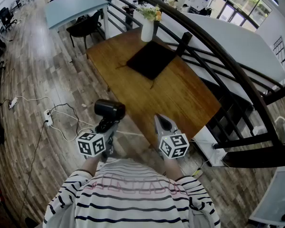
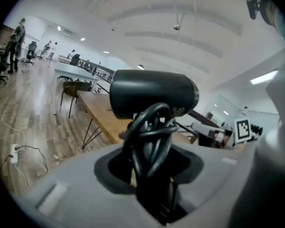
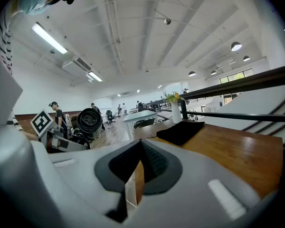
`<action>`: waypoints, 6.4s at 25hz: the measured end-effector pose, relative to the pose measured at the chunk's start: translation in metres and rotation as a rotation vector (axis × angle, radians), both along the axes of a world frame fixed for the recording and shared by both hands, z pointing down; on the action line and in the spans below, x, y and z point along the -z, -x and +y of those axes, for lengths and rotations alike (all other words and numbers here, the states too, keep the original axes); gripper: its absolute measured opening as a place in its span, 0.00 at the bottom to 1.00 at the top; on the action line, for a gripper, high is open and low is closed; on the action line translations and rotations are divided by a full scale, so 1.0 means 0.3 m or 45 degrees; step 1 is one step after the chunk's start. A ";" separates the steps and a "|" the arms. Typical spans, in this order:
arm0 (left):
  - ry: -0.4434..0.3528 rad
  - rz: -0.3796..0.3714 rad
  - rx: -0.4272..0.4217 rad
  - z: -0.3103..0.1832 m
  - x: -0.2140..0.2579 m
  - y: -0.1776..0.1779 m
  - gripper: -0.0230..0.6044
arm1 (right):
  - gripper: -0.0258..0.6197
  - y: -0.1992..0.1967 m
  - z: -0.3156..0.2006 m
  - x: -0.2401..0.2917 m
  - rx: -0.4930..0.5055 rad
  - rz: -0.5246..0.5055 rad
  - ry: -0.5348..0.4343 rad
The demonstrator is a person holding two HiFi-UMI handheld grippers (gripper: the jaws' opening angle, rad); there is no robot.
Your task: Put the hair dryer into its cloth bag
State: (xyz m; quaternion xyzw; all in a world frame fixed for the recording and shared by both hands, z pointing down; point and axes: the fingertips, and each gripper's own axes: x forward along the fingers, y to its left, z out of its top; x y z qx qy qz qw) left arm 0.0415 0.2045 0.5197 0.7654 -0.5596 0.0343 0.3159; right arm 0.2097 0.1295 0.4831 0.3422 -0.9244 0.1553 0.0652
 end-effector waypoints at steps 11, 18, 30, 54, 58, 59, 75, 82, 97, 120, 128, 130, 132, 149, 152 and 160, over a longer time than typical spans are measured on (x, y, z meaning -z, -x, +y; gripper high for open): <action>0.014 0.009 0.010 0.021 -0.009 0.004 0.31 | 0.04 0.006 0.013 0.020 0.015 -0.081 -0.014; 0.021 0.036 -0.009 -0.021 -0.021 0.026 0.31 | 0.04 0.010 -0.039 -0.005 -0.047 -0.052 0.005; 0.039 0.083 -0.161 -0.334 -0.046 0.343 0.31 | 0.15 0.288 -0.296 -0.038 -0.217 0.000 0.050; 0.080 0.092 -0.458 -0.845 -0.102 0.686 0.31 | 0.19 0.552 -0.701 -0.153 -0.413 0.364 0.063; 0.072 0.057 -0.445 -0.859 -0.116 0.635 0.31 | 0.20 0.497 -0.762 -0.237 -0.327 0.483 0.065; 0.069 0.052 -0.439 -0.858 -0.115 0.615 0.31 | 0.20 0.478 -0.775 -0.256 -0.300 0.519 0.062; 0.180 0.045 -0.318 -1.070 -0.190 0.603 0.31 | 0.25 0.525 -1.171 -0.565 0.239 1.077 0.025; 0.194 0.049 -0.318 -1.142 -0.231 0.558 0.31 | 0.22 0.509 -1.237 -0.680 0.357 1.162 0.063; 0.255 0.008 -0.372 -1.151 -0.303 0.536 0.31 | 0.06 0.559 -1.248 -0.633 0.262 0.775 0.292; 0.466 -0.133 -0.774 -1.135 -0.472 0.404 0.31 | 0.06 0.695 -1.103 -0.397 0.198 0.200 0.439; 0.543 -0.152 -0.811 -1.139 -0.509 0.377 0.31 | 0.06 0.672 -1.070 -0.356 0.186 0.197 0.374; 0.550 -0.172 -0.837 -1.140 -0.514 0.370 0.31 | 0.06 0.673 -1.068 -0.346 0.181 0.194 0.362; 0.559 -0.177 -0.848 -1.146 -0.517 0.356 0.31 | 0.06 0.670 -1.064 -0.338 0.184 0.196 0.354; 0.552 -0.196 -0.890 -1.280 -0.493 0.210 0.31 | 0.06 0.656 -1.015 -0.282 0.209 0.313 0.192; 0.557 -0.176 -0.881 -1.308 -0.494 0.179 0.31 | 0.06 0.649 -1.011 -0.289 0.204 0.311 0.194; 0.550 -0.113 -0.829 -1.408 -0.482 0.123 0.31 | 0.06 0.634 -1.020 -0.289 0.215 0.311 0.178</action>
